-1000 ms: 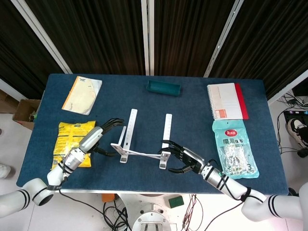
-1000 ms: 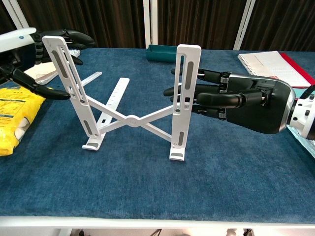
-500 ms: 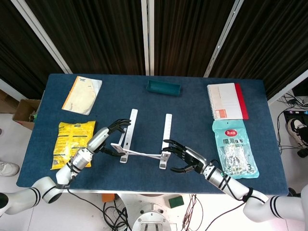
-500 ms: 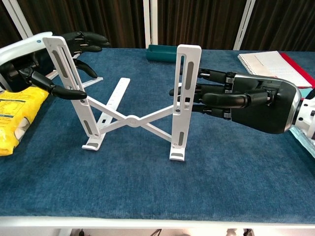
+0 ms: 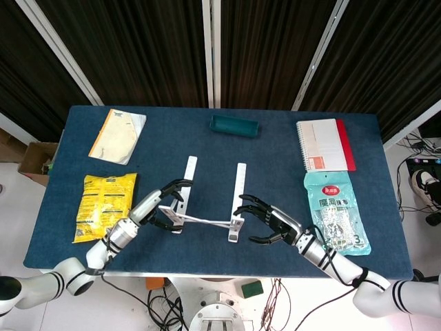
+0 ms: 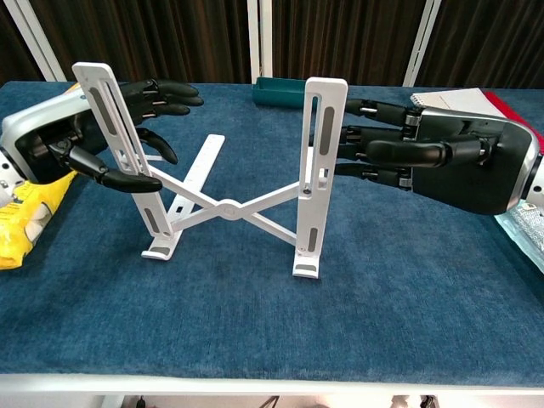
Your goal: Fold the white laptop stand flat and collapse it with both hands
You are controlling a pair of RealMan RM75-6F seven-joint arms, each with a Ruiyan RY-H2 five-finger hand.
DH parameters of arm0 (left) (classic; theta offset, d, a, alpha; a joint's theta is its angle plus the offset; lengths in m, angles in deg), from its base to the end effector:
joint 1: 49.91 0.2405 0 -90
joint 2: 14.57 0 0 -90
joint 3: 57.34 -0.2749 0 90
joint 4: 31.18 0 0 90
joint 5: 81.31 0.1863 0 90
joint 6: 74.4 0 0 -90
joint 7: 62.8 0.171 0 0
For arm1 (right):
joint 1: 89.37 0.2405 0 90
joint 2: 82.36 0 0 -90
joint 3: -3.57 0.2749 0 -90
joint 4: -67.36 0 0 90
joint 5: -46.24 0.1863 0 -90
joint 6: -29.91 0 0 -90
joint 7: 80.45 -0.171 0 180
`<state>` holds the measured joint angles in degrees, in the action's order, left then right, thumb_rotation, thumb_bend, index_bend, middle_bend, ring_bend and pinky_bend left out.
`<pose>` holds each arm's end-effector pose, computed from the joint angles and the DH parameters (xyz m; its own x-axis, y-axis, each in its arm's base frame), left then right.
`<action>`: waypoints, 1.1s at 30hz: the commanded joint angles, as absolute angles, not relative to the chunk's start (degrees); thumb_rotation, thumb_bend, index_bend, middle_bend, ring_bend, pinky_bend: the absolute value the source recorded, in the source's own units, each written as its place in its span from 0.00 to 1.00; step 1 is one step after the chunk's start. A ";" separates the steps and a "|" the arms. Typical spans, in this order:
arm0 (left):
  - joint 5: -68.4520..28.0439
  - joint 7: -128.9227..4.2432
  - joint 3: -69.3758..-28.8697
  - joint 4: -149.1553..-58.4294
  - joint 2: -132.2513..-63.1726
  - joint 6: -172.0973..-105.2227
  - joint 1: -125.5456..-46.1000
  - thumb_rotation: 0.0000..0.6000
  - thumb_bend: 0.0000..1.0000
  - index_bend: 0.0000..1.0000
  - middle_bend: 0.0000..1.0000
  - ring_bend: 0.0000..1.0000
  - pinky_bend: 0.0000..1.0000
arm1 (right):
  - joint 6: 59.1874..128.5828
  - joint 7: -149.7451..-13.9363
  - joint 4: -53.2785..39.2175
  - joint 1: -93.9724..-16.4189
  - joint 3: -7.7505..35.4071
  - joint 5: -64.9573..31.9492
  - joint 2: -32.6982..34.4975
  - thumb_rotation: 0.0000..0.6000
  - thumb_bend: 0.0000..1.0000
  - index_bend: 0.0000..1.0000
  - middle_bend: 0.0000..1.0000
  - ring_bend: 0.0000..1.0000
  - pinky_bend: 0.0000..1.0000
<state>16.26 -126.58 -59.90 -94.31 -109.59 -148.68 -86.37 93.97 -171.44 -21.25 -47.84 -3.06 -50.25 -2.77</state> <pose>-0.1821 0.3252 -0.0146 -0.3628 0.6053 0.7085 0.7332 -0.2838 0.6179 -0.1512 -0.2963 0.0154 -0.6625 -0.7281 0.1761 -0.5099 0.2661 -0.8180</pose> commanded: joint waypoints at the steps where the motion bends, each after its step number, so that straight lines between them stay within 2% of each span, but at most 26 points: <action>1: 16.12 -128.88 -61.00 -93.76 -110.37 -148.14 -86.02 1.00 0.00 0.16 0.12 0.08 0.38 | 94.57 -170.91 -22.15 -47.69 -2.36 -50.29 -4.01 1.00 0.17 0.11 0.28 0.09 0.07; 9: 16.51 -130.94 -63.00 -93.19 -111.26 -146.99 -85.77 1.00 0.00 0.16 0.12 0.08 0.41 | 94.41 -169.11 -24.84 -47.05 -1.15 -50.03 -7.21 1.00 0.17 0.11 0.28 0.09 0.07; 23: 16.03 -130.13 -64.57 -96.79 -110.14 -147.02 -84.27 1.00 0.00 0.17 0.12 0.09 0.48 | 94.10 -170.42 -24.21 -47.10 -1.47 -50.66 -7.30 1.00 0.17 0.11 0.28 0.09 0.07; 25: 15.57 -129.69 -64.18 -97.25 -110.08 -147.19 -84.06 1.00 0.00 0.17 0.12 0.09 0.46 | 94.10 -170.58 -24.10 -47.08 -1.50 -50.76 -7.29 1.00 0.17 0.11 0.28 0.09 0.07; 30: 13.39 -124.70 -62.21 -97.46 -110.25 -147.86 -82.99 1.00 0.00 0.17 0.12 0.09 0.28 | 94.39 -170.89 -24.26 -47.03 -1.45 -51.06 -7.47 1.00 0.17 0.11 0.28 0.09 0.07; 33: 12.16 -118.04 -61.83 -97.80 -110.19 -147.63 -81.92 1.00 0.00 0.21 0.12 0.09 0.25 | 94.54 -170.59 -24.81 -46.76 -1.18 -51.36 -7.95 1.00 0.17 0.11 0.28 0.09 0.07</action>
<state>13.55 -123.24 -62.54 -97.46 -110.22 -147.65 -82.99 94.50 -170.66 -24.72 -46.82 -1.24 -51.28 -7.87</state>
